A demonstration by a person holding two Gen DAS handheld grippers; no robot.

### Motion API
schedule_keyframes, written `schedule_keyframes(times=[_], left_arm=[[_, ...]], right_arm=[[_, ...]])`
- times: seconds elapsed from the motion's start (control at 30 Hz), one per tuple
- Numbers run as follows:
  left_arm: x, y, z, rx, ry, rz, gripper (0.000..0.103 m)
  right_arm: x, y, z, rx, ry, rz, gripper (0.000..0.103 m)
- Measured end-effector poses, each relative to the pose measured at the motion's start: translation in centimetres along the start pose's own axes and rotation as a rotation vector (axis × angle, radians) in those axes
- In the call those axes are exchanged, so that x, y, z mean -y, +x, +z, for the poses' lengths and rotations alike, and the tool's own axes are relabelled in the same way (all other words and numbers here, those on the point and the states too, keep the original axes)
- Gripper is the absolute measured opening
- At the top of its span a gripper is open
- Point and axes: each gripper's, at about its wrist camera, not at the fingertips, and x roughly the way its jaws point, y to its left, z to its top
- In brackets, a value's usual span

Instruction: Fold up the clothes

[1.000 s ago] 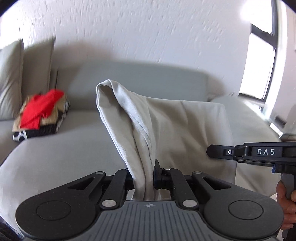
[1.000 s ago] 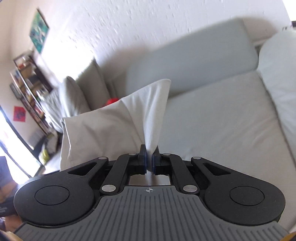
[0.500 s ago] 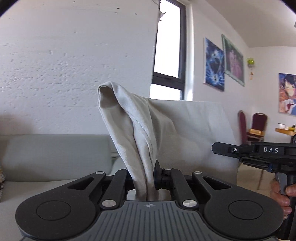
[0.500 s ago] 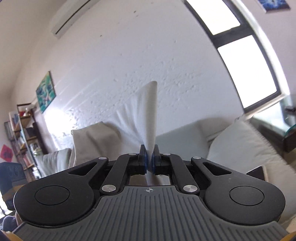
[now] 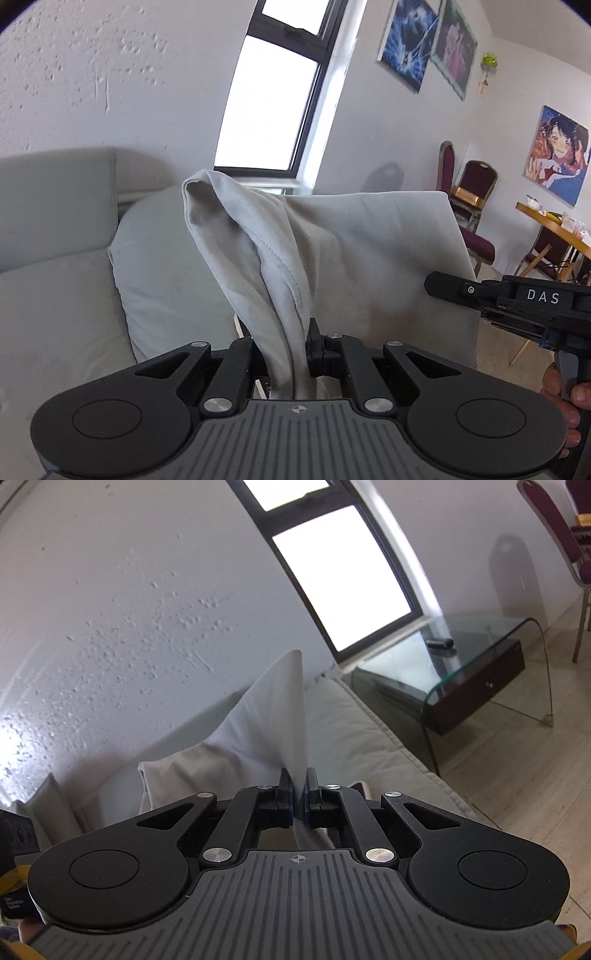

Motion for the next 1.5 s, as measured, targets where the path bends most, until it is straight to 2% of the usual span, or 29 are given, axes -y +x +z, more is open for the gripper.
schedule_keyframes(times=[0.13,0.33,0.37,0.4,0.43,0.47,0.5,0.53,0.57,0.6,0.63,0.67,0.77,0.8,0.83,0.93,1.0,1.1,1.17,1.27,1.37,1.4,1.43,1.5], left_arm=[[-2.0,5.8,0.9,-0.072,-0.055,0.034,0.007],[-6.4,12.3,2.2,-0.105,-0.104,0.067,0.007],[-7.3,13.5,2.5,-0.115,-0.112,0.072,0.008],[-8.0,14.9,2.7,-0.127,-0.107,0.086,0.019],[-8.5,16.5,2.9,-0.143,-0.084,0.116,0.026],[-9.2,18.0,3.0,-0.161,-0.059,0.168,0.037],[-9.7,19.1,3.2,-0.177,-0.034,0.244,0.040],[-10.2,19.7,3.3,-0.186,-0.008,0.329,0.037],[-10.6,19.3,3.4,-0.180,0.002,0.378,0.038],[-11.2,18.6,3.4,-0.166,-0.003,0.392,0.041],[-11.7,17.6,3.5,-0.154,-0.013,0.389,0.043],[-12.0,16.6,3.4,-0.146,-0.027,0.376,0.045],[-11.2,14.1,2.6,-0.151,-0.026,0.332,0.036],[-10.4,13.6,2.1,-0.166,-0.001,0.293,0.027],[-9.4,13.3,1.4,-0.186,0.032,0.260,0.026],[-6.1,13.8,-0.8,-0.264,0.152,0.233,0.027],[-4.7,15.0,-2.0,-0.332,0.214,0.241,0.029],[-4.9,16.8,-3.7,-0.473,0.215,0.310,0.035],[-5.2,16.5,-4.0,-0.501,0.203,0.339,0.036],[-5.0,14.6,-3.7,-0.518,0.215,0.370,0.035],[-4.3,11.9,-2.8,-0.479,0.194,0.374,0.036],[-4.0,10.9,-2.5,-0.466,0.177,0.367,0.037],[-3.6,9.9,-2.1,-0.452,0.156,0.357,0.038],[-2.8,7.9,-1.4,-0.423,0.123,0.336,0.045]], right_arm=[[1.7,5.8,0.2,-0.041,0.010,-0.043,0.004],[3.6,14.5,1.2,-0.088,0.026,-0.087,0.004],[4.0,16.1,1.5,-0.099,0.031,-0.104,0.004],[4.5,17.7,1.6,-0.109,0.034,-0.128,0.005],[5.1,19.3,1.7,-0.120,0.028,-0.161,0.009],[5.6,20.9,1.6,-0.134,0.011,-0.205,0.016],[6.1,21.7,1.5,-0.139,0.001,-0.239,0.033],[6.5,21.4,1.3,-0.131,0.002,-0.258,0.038],[6.9,21.0,1.1,-0.123,0.004,-0.277,0.038],[7.3,20.7,1.0,-0.115,0.005,-0.297,0.039],[7.7,20.4,0.8,-0.106,0.006,-0.316,0.045],[7.9,19.9,0.6,-0.102,-0.002,-0.328,0.047],[7.2,16.9,0.0,-0.113,-0.059,-0.299,0.046],[6.7,16.1,-0.3,-0.127,-0.084,-0.272,0.044],[6.2,15.4,-0.6,-0.141,-0.109,-0.246,0.036],[4.5,13.9,-2.2,-0.232,-0.202,-0.175,0.024],[3.9,13.3,-3.6,-0.298,-0.253,-0.153,0.021],[4.0,12.9,-5.7,-0.395,-0.335,-0.243,0.021],[4.6,12.0,-6.5,-0.427,-0.360,-0.326,0.022],[5.5,9.8,-6.4,-0.452,-0.297,-0.374,0.023],[5.1,7.6,-5.3,-0.441,-0.223,-0.364,0.029],[4.5,6.8,-4.8,-0.430,-0.208,-0.351,0.044],[3.8,6.1,-4.4,-0.417,-0.197,-0.333,0.054],[2.1,4.5,-3.3,-0.388,-0.184,-0.288,0.058]])
